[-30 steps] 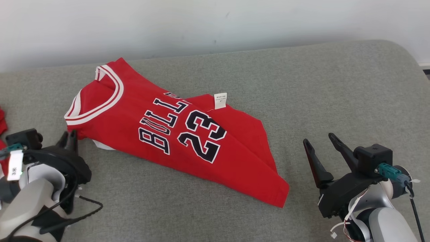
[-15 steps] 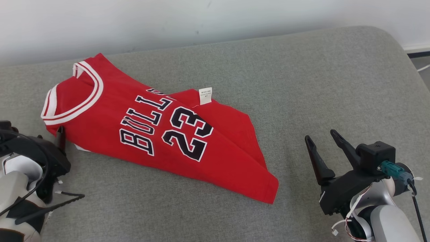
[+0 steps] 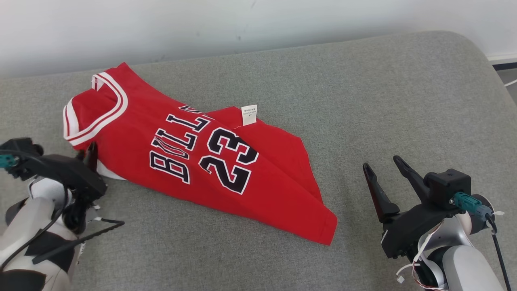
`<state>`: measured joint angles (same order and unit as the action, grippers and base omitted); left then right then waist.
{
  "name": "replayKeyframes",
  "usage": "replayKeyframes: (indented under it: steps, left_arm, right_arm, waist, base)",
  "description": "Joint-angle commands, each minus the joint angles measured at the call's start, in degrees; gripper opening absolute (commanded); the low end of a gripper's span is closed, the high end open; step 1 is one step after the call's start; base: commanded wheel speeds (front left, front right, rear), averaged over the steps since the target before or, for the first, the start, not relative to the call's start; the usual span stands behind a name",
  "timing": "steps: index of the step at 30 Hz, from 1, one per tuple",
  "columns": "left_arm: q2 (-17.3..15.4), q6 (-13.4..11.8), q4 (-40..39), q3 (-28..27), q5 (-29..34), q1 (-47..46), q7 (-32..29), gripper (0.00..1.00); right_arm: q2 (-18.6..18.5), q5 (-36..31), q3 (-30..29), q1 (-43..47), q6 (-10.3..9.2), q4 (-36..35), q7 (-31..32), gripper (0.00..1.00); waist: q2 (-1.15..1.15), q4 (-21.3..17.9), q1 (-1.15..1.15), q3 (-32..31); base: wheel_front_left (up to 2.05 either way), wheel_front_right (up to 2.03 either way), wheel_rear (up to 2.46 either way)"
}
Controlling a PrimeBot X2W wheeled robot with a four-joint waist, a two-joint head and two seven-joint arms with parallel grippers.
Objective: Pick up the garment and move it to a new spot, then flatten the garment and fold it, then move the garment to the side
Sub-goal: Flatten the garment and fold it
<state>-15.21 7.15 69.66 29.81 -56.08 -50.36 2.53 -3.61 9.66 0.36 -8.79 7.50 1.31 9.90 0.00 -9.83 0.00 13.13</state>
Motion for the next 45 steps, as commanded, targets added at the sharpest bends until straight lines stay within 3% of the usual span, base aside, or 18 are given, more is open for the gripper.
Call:
replayKeyframes:
  steps: [1,16,29,37,45]
  left_arm:
    - [-0.13,0.34,-1.24,0.72,-0.46,0.91,-0.36,0.0]
    - [-0.95,0.38,-3.94,5.22,0.63,0.8,2.32,0.0]
    - [0.83,-0.19,-7.85,8.64,4.37,-1.98,11.08,0.0]
    - [1.19,-4.38,-15.77,10.0,8.87,0.4,12.6,0.0]
    - [-2.21,-15.46,-32.4,15.29,16.61,6.7,9.69,0.0]
  right_arm:
    - [-0.44,0.63,0.08,-0.56,-0.02,-0.17,0.1,1.0]
    - [-0.58,0.76,0.07,0.2,-0.02,0.15,0.02,1.0]
    - [0.08,0.69,-1.0,2.22,-0.02,1.01,-0.73,1.0]
    - [0.44,1.39,-0.52,3.66,-0.02,2.3,-1.35,1.0]
    - [0.61,1.75,-0.27,4.59,-0.02,3.71,-1.94,1.0]
  waist:
    - [0.0,0.08,0.0,-0.05]
    - [0.0,0.94,0.0,-1.21]
    - [0.0,3.94,0.0,-4.16]
    - [0.0,7.05,0.0,-7.24]
    - [0.0,8.3,0.0,-9.19]
  base:
    - [0.0,0.0,0.0]
    - [0.0,0.0,0.0]
    - [0.0,0.0,0.0]
    - [0.0,0.0,0.0]
    - [0.0,0.0,0.0]
